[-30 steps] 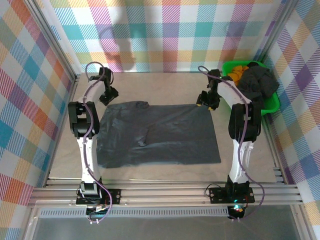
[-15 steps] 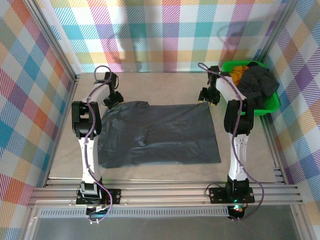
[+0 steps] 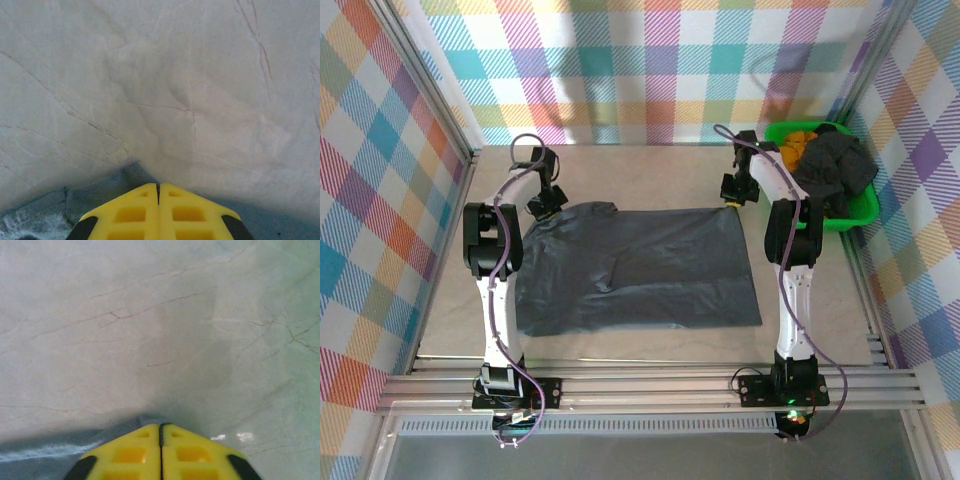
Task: Fold and stack the t-shirts
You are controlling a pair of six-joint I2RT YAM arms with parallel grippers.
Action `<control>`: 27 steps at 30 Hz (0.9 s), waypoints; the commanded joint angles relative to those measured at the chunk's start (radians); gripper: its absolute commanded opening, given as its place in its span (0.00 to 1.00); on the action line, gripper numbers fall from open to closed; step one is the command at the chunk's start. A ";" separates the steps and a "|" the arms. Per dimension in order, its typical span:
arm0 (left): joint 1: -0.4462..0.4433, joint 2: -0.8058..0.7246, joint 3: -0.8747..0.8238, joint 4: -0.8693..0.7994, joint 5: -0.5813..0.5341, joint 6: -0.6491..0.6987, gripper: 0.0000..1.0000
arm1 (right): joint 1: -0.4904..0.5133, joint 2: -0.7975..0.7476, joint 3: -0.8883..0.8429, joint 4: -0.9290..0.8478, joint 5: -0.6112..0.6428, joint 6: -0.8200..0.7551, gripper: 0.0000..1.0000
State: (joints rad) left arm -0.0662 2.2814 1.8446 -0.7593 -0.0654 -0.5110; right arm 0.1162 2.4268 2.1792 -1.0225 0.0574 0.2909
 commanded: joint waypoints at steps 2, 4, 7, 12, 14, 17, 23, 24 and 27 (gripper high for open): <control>-0.011 -0.090 -0.002 -0.020 -0.014 -0.015 0.00 | -0.007 -0.032 -0.004 0.008 -0.006 -0.019 0.00; -0.013 -0.137 -0.018 -0.012 -0.017 -0.016 0.00 | -0.008 -0.081 -0.045 0.046 -0.029 -0.025 0.00; -0.014 -0.223 -0.078 0.008 -0.013 -0.026 0.00 | -0.007 -0.149 -0.100 0.090 -0.083 -0.028 0.00; -0.018 -0.387 -0.261 0.049 -0.004 -0.051 0.00 | -0.007 -0.261 -0.225 0.134 -0.119 -0.039 0.00; -0.020 -0.465 -0.357 0.072 0.004 -0.064 0.00 | -0.007 -0.326 -0.323 0.186 -0.122 -0.040 0.00; -0.024 -0.587 -0.500 0.082 -0.020 -0.077 0.00 | -0.007 -0.429 -0.474 0.249 -0.126 -0.029 0.00; -0.059 -0.853 -0.806 0.095 -0.074 -0.159 0.00 | -0.006 -0.600 -0.764 0.352 -0.119 0.005 0.00; -0.070 -0.895 -0.855 0.088 -0.078 -0.181 0.00 | -0.005 -0.619 -0.801 0.357 -0.111 0.013 0.00; -0.114 -1.004 -0.987 0.065 -0.096 -0.258 0.00 | -0.006 -0.664 -0.905 0.369 -0.076 0.038 0.00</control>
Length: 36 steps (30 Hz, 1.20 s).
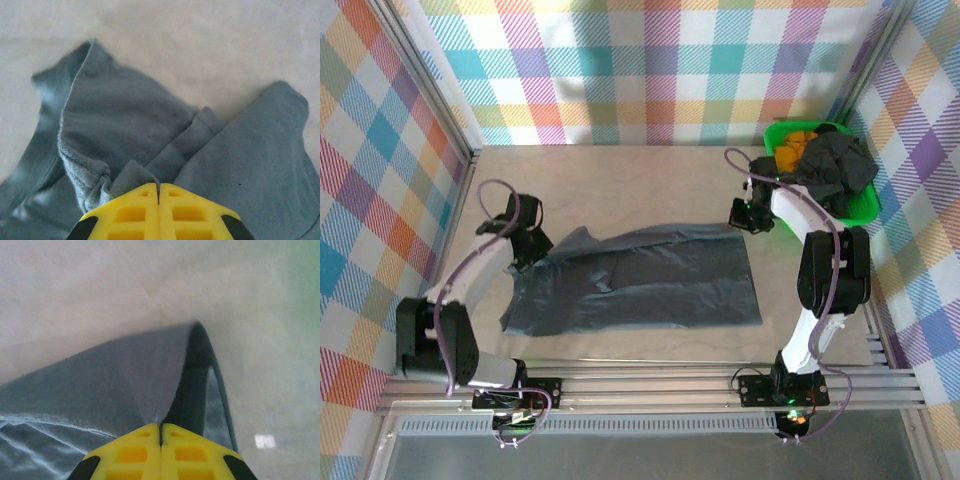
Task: Fold and stack the t-shirts
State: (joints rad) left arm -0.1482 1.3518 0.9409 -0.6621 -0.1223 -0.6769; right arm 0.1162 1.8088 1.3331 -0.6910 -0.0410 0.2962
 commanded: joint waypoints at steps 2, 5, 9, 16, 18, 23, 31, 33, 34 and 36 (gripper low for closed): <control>-0.048 -0.120 -0.160 -0.021 -0.015 -0.134 0.00 | -0.006 -0.062 -0.111 0.045 0.030 0.042 0.00; -0.049 -0.146 -0.222 -0.023 0.041 -0.180 0.09 | -0.006 -0.039 -0.149 0.022 0.046 0.052 0.00; -0.048 -0.156 -0.146 -0.125 0.013 -0.208 0.36 | -0.006 -0.002 -0.142 -0.014 0.072 0.053 0.05; -0.018 0.052 0.073 0.000 0.079 -0.141 0.49 | -0.006 -0.009 -0.104 -0.047 0.088 0.072 0.27; -0.016 0.192 0.176 0.021 0.117 -0.074 0.50 | -0.006 -0.023 -0.096 -0.056 0.093 0.084 0.32; 0.011 0.446 0.404 -0.100 0.058 0.028 0.43 | -0.006 -0.059 -0.065 -0.084 0.077 0.099 0.36; 0.033 0.409 0.322 -0.105 0.082 0.006 0.32 | 0.001 -0.092 -0.046 -0.100 0.018 0.106 0.37; 0.033 0.415 0.295 -0.090 0.103 0.020 0.30 | 0.002 -0.082 -0.040 -0.108 0.005 0.107 0.37; 0.033 0.417 0.286 -0.087 0.119 0.022 0.29 | 0.002 -0.076 -0.037 -0.111 0.003 0.109 0.37; 0.028 0.411 0.267 -0.080 0.137 0.026 0.29 | 0.001 -0.069 -0.032 -0.116 0.000 0.112 0.37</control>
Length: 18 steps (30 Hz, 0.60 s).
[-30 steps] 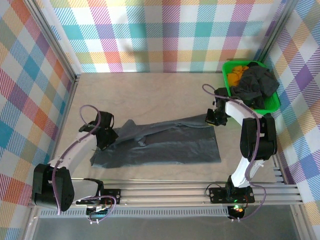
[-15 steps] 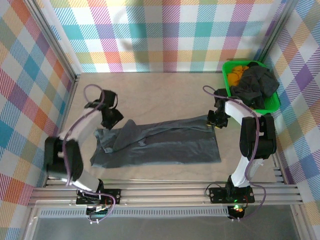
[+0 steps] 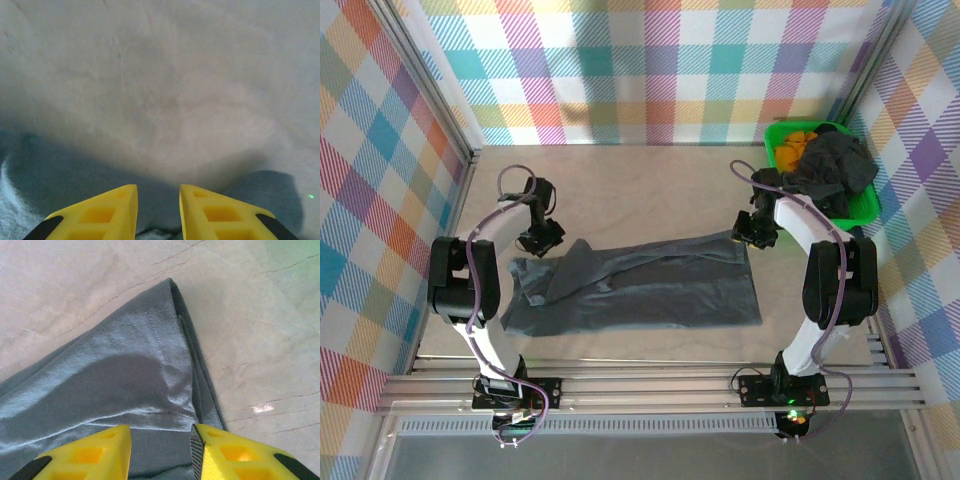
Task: Fold and stack the t-shirts
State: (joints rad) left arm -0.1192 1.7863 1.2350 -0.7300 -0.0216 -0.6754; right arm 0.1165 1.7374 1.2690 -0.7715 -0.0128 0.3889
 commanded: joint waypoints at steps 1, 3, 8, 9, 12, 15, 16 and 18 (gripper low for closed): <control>-0.005 -0.030 -0.039 -0.010 0.038 0.027 0.29 | 0.002 0.006 0.033 -0.036 -0.030 0.021 0.37; -0.008 -0.040 -0.058 -0.005 0.041 0.027 0.29 | 0.001 0.008 0.033 -0.033 -0.033 0.025 0.38; -0.008 -0.053 -0.092 0.028 0.051 0.026 0.31 | 0.002 0.012 0.034 -0.030 -0.039 0.028 0.38; -0.010 -0.054 -0.092 0.027 0.048 0.024 0.31 | 0.001 0.012 0.033 -0.029 -0.038 0.027 0.38; -0.017 -0.078 -0.094 0.024 0.038 0.017 0.34 | 0.001 0.012 0.025 -0.028 -0.041 0.027 0.38; -0.026 -0.104 -0.101 0.033 0.045 0.010 0.40 | 0.002 0.007 0.015 -0.024 -0.041 0.025 0.38; -0.029 -0.104 -0.101 0.035 0.052 0.010 0.40 | 0.002 0.006 0.013 -0.022 -0.042 0.025 0.38; -0.034 -0.091 -0.099 0.029 0.061 0.014 0.39 | 0.001 0.007 0.011 -0.022 -0.044 0.025 0.38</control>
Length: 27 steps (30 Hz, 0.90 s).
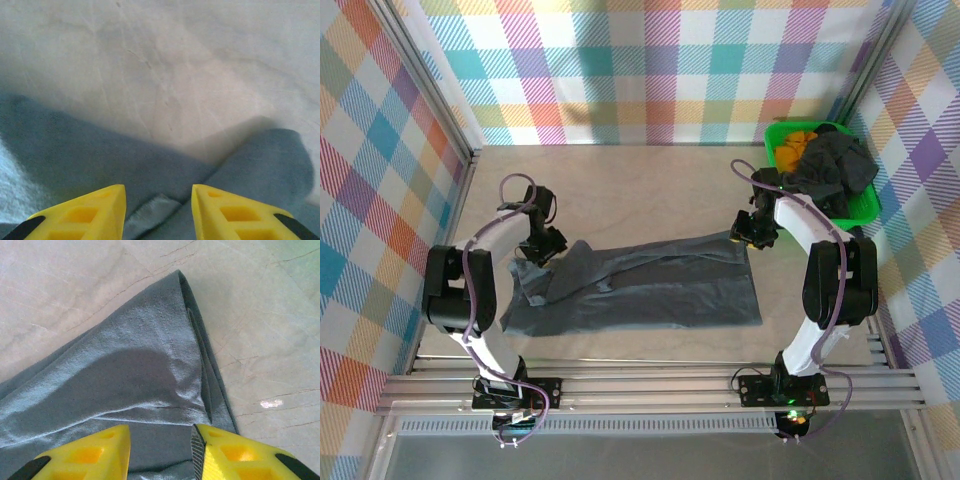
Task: Fold and stack the t-shirts
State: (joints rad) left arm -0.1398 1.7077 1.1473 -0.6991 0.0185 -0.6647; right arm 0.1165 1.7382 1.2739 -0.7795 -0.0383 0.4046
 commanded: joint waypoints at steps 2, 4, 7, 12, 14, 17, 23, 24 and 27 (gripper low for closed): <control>-0.017 0.006 -0.011 -0.009 0.023 0.006 0.37 | 0.000 0.007 0.005 -0.014 -0.017 0.008 0.38; -0.018 0.012 -0.019 0.001 0.019 0.006 0.37 | 0.001 0.007 0.008 -0.014 -0.017 0.007 0.38; -0.018 0.022 -0.018 0.014 0.017 0.016 0.35 | 0.002 0.005 0.008 -0.016 -0.018 0.005 0.38; -0.018 0.041 -0.004 0.015 0.005 0.033 0.28 | 0.001 -0.003 0.003 -0.016 -0.019 0.002 0.38; -0.019 0.040 -0.004 0.018 0.005 0.036 0.24 | 0.002 -0.006 0.000 -0.017 -0.019 0.001 0.38; -0.020 0.037 -0.004 0.016 0.003 0.037 0.22 | 0.001 -0.007 -0.001 -0.017 -0.019 0.000 0.38; -0.023 0.003 -0.012 0.010 -0.008 0.037 0.04 | 0.000 -0.006 0.001 -0.014 -0.018 0.002 0.38; -0.023 0.000 -0.013 0.007 -0.008 0.037 0.02 | 0.001 -0.005 0.001 -0.014 -0.018 0.002 0.38; -0.023 -0.018 -0.014 -0.006 -0.010 0.036 0.00 | 0.002 -0.005 0.004 -0.012 -0.018 0.002 0.37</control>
State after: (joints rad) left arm -0.1555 1.7390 1.1412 -0.6781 0.0216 -0.6342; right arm 0.1165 1.7382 1.2739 -0.7795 -0.0387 0.4042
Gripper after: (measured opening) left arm 0.061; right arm 0.376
